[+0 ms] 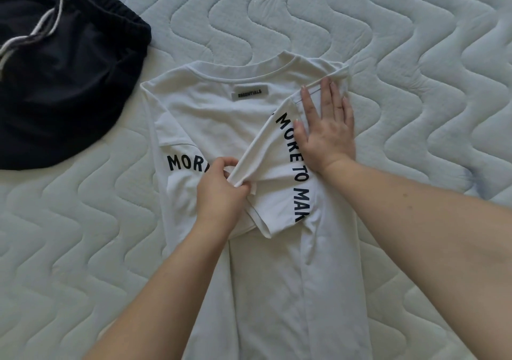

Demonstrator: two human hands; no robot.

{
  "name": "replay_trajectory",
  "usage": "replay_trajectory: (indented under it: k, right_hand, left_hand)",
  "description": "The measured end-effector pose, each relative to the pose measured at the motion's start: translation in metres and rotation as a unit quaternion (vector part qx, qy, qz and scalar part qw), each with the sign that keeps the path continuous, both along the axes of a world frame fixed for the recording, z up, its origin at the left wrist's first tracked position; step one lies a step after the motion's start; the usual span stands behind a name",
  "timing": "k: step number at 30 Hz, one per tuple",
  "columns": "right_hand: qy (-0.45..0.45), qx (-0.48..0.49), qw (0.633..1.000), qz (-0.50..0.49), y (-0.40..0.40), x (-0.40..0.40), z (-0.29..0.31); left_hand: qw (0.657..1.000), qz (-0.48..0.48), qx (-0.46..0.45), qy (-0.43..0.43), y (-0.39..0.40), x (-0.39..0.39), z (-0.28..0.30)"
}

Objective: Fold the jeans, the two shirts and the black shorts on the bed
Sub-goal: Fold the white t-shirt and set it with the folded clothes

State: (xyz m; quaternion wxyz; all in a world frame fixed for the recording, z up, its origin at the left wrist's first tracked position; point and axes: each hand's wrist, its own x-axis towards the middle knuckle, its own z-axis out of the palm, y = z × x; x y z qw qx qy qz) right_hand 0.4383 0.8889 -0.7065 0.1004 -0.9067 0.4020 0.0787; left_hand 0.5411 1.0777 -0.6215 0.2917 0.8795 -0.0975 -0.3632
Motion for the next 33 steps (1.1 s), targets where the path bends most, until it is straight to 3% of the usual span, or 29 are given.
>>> replay_trajectory:
  k: [5,8,10,12,14,15,18,20,23,25,28,30,32,33]
  right_hand:
    - [-0.003,-0.002,1.000,0.005,0.000,0.000,0.001]
    - [-0.006,-0.003,1.000,0.004,0.001,0.000,0.002]
    - [-0.003,0.000,1.000,0.005,0.000,0.000,0.003]
    - [0.013,0.011,1.000,0.012,-0.001,0.000,0.005]
    - [0.029,0.030,0.999,0.018,-0.003,0.001,0.008]
    - [0.036,0.038,0.998,0.021,-0.004,0.001,0.008]
    - [0.017,0.073,0.997,0.021,-0.008,0.001,0.016]
    - [-0.087,0.091,0.992,-0.006,-0.009,-0.005,0.023]
    - [-0.226,0.059,0.972,-0.019,0.002,-0.028,0.029]
    - [-0.217,0.072,0.973,0.009,0.014,-0.043,0.023]
    - [-0.211,0.138,0.968,0.007,0.021,-0.045,0.028]
    - [-0.235,0.193,0.952,-0.042,0.011,-0.041,0.040]
    - [-0.276,0.265,0.911,-0.153,-0.005,-0.037,0.050]
    - [-0.310,0.317,0.869,-0.220,-0.010,-0.034,0.055]
  left_hand:
    - [0.999,0.009,-0.041,0.014,0.009,0.002,0.016]
    - [0.994,0.088,-0.053,0.034,0.018,0.006,0.016]
    - [0.968,0.193,-0.096,0.127,0.016,0.006,0.016]
    - [0.917,0.291,-0.148,0.229,0.010,0.006,0.017]
    - [0.882,0.333,-0.172,0.284,0.004,0.007,0.021]
    - [0.882,0.325,-0.177,0.290,0.001,0.007,0.021]
    - [0.945,0.232,-0.130,0.188,-0.006,0.001,0.010]
    - [0.982,0.156,-0.077,0.069,-0.010,-0.006,0.011]
    - [0.994,0.036,-0.073,-0.070,-0.008,-0.024,0.016]
    - [0.974,-0.063,-0.129,-0.177,-0.006,-0.033,0.016]
    - [0.885,-0.238,-0.172,-0.360,-0.004,-0.045,0.004]
    - [0.840,-0.308,-0.174,-0.411,-0.005,-0.055,0.002]
    - [0.819,-0.359,-0.163,-0.418,-0.007,-0.069,0.003]
    - [0.814,-0.376,-0.161,-0.412,-0.009,-0.076,0.000]
